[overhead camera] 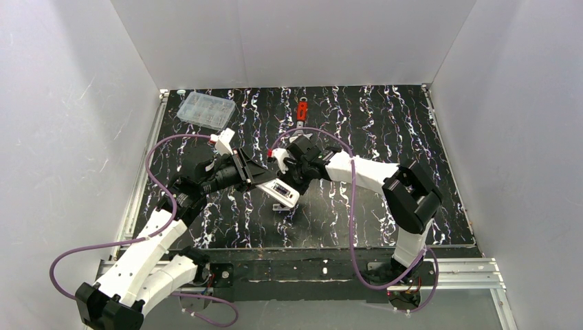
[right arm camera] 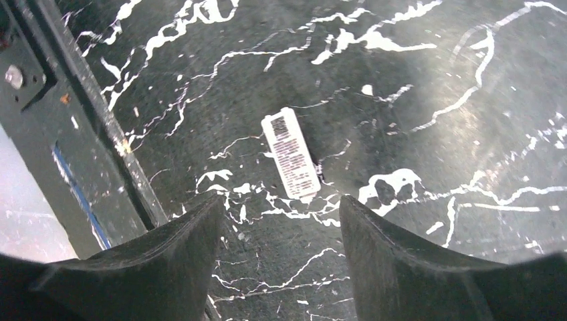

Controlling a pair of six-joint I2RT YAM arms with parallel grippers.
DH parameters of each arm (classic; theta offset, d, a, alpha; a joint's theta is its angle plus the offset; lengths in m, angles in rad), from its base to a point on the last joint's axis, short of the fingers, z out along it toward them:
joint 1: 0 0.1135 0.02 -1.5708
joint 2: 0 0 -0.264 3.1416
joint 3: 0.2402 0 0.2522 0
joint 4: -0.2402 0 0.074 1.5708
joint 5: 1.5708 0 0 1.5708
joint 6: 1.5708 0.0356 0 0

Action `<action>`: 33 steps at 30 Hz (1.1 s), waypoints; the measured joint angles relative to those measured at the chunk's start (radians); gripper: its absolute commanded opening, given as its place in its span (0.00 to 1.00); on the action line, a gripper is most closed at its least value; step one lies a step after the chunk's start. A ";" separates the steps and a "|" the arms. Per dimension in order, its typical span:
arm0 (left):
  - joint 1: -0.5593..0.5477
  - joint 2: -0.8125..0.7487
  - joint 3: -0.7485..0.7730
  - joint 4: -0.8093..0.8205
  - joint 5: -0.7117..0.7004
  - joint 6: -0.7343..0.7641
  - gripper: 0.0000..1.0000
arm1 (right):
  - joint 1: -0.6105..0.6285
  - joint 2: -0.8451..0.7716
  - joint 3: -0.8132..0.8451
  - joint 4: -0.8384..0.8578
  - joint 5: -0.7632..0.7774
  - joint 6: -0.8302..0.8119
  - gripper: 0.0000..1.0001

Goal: Load the batteries into the remote control
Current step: Pick up the battery cover at the center of the board.

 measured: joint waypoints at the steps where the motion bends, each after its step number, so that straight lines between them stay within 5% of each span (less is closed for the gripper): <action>1: 0.000 0.000 0.000 0.000 0.000 0.000 0.00 | 0.000 0.002 0.000 0.000 -0.024 -0.020 0.76; 8: 0.000 0.000 0.009 0.000 0.004 0.003 0.00 | 0.008 0.012 0.000 0.008 -0.071 -0.121 0.81; 18: 0.000 0.002 0.015 0.000 0.007 0.003 0.00 | 0.066 0.090 0.023 -0.017 0.058 -0.224 0.81; 33: 0.000 0.013 0.020 0.001 0.008 0.003 0.00 | 0.098 0.094 0.020 -0.021 0.145 -0.269 0.59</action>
